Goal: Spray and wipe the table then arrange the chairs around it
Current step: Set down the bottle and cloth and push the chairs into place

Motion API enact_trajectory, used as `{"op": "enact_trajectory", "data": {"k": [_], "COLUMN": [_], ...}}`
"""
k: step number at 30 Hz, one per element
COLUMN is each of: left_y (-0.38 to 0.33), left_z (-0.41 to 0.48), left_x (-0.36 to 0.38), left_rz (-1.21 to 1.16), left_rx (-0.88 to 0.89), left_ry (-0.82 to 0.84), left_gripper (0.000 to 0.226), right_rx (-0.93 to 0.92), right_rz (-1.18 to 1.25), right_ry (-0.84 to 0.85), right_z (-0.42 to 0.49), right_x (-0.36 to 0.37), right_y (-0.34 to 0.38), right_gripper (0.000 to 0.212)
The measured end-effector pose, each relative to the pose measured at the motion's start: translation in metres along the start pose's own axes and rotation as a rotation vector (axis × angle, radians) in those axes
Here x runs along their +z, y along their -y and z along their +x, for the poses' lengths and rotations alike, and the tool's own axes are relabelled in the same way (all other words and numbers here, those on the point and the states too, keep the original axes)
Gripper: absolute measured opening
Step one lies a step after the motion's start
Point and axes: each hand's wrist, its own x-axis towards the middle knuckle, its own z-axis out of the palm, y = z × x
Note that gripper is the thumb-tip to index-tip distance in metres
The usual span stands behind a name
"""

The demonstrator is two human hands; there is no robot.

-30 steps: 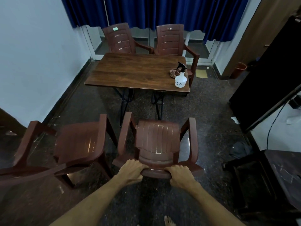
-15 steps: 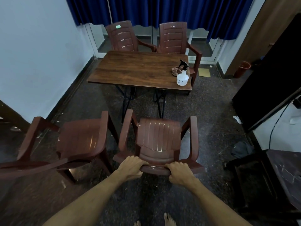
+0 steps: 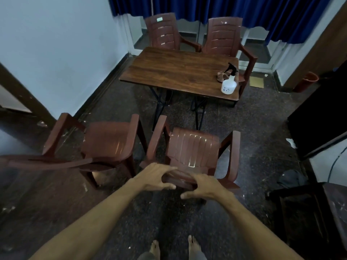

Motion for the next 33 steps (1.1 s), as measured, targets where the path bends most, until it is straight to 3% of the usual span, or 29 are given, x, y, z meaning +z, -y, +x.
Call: {"op": "enact_trajectory", "data": {"k": [4, 8, 14, 22, 26, 33], "left_y": [0.031, 0.088, 0.198, 0.32, 0.38, 0.429], "left_z": [-0.044, -0.104, -0.212, -0.282, -0.274, -0.239], "left_x": [-0.023, -0.051, -0.08, -0.105, -0.104, -0.096], "left_rz": [-0.034, 0.003, -0.015, 0.054, 0.201, 0.23], "left_rx": [-0.037, -0.104, -0.278, -0.414, -0.438, -0.37], "left_ry": [-0.154, -0.316, -0.386, -0.178, 0.01, 0.236], "left_gripper": [0.085, 0.071, 0.071, 0.106, 0.108, 0.071], "right_rx": [-0.095, -0.153, -0.252, -0.383, -0.372, -0.226], "right_rz": [-0.053, -0.124, -0.175, -0.248, -0.327, -0.41], "right_ry": [-0.103, -0.249, -0.324, -0.295, -0.201, -0.001], "right_z": [0.007, 0.029, 0.079, 0.157, 0.21, 0.27], "right_x": [-0.011, -0.008, 0.033, 0.071, 0.088, 0.098], "right_y": [0.052, 0.129, 0.257, 0.378, 0.413, 0.408], "right_gripper": [0.098, 0.077, 0.076, 0.1, 0.102, 0.039]}}
